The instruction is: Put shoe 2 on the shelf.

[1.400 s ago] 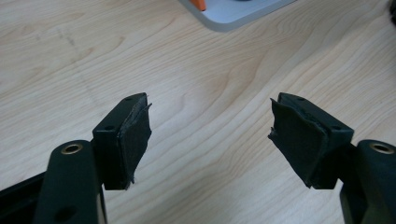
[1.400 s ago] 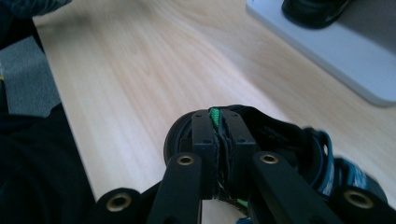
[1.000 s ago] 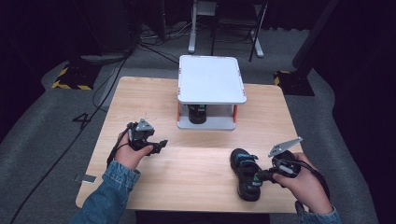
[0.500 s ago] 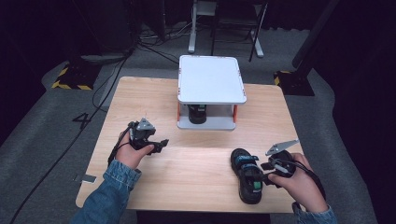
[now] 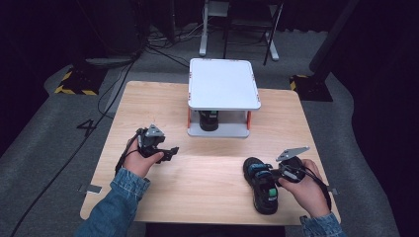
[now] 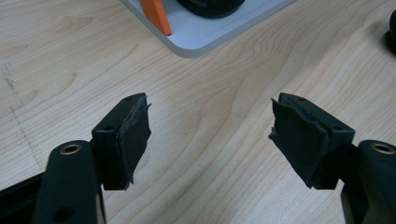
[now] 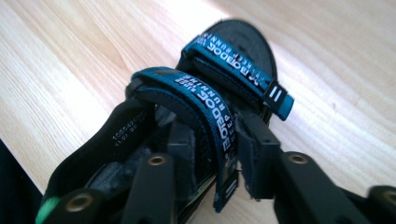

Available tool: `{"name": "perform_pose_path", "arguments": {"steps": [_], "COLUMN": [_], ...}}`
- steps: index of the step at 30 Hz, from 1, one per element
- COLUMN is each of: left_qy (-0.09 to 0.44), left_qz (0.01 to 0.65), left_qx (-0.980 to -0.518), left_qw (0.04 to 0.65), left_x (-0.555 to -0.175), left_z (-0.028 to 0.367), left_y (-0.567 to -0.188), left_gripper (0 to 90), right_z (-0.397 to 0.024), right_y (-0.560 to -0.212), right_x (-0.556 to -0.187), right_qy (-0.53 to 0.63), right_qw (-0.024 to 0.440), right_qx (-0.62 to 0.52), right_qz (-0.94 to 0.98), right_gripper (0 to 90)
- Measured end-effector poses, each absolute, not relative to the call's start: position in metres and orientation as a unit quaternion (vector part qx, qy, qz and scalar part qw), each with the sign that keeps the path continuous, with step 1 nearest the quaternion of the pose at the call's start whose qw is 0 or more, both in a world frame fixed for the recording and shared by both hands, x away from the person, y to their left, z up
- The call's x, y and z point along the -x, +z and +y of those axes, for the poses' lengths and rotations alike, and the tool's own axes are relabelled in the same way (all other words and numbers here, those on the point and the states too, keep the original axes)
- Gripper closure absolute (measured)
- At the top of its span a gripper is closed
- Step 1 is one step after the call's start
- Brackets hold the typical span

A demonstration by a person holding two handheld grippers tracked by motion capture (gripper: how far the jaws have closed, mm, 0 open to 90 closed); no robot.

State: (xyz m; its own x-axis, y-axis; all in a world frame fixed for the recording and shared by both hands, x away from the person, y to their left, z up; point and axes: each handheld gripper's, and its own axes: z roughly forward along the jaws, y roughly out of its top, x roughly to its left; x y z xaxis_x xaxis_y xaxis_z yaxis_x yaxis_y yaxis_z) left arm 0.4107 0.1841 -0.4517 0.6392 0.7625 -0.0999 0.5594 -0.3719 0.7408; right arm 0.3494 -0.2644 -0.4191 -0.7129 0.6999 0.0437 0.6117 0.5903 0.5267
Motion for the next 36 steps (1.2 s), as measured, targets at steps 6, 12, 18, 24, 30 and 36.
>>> {"name": "perform_pose_path", "arguments": {"steps": [6,12,18,24,30,36], "left_qy": [0.131,0.146,0.157,0.176,0.181,0.189], "left_qz": [0.409,0.419,0.436,0.448,0.468,0.495], "left_qx": [-0.814,-0.806,-0.795,-0.781,-0.771,-0.753], "left_qw": [0.390,0.392,0.392,0.397,0.391,0.390], "left_x": [-0.409,-0.402,-0.391,-0.378,-0.359,-0.339], "left_z": [0.189,0.200,0.215,0.231,0.250,0.270], "left_y": [-0.451,-0.449,-0.451,-0.450,-0.453,-0.454], "left_gripper": [27.7,28.1,28.1,29.1,29.1,30.0], "right_z": [-0.260,-0.252,-0.248,-0.239,-0.226,-0.209], "right_y": [-0.415,-0.409,-0.406,-0.403,-0.403,-0.410], "right_x": [-0.353,-0.365,-0.377,-0.391,-0.411,-0.434], "right_qy": [0.285,0.330,0.359,0.387,0.404,0.416], "right_qw": [0.109,0.150,0.169,0.202,0.223,0.235], "right_qx": [-0.370,-0.369,-0.377,-0.379,-0.378,-0.373], "right_qz": [0.878,0.856,0.837,0.816,0.802,0.796], "right_gripper": [72.0,72.2,72.2,72.2,72.4,72.4]}}
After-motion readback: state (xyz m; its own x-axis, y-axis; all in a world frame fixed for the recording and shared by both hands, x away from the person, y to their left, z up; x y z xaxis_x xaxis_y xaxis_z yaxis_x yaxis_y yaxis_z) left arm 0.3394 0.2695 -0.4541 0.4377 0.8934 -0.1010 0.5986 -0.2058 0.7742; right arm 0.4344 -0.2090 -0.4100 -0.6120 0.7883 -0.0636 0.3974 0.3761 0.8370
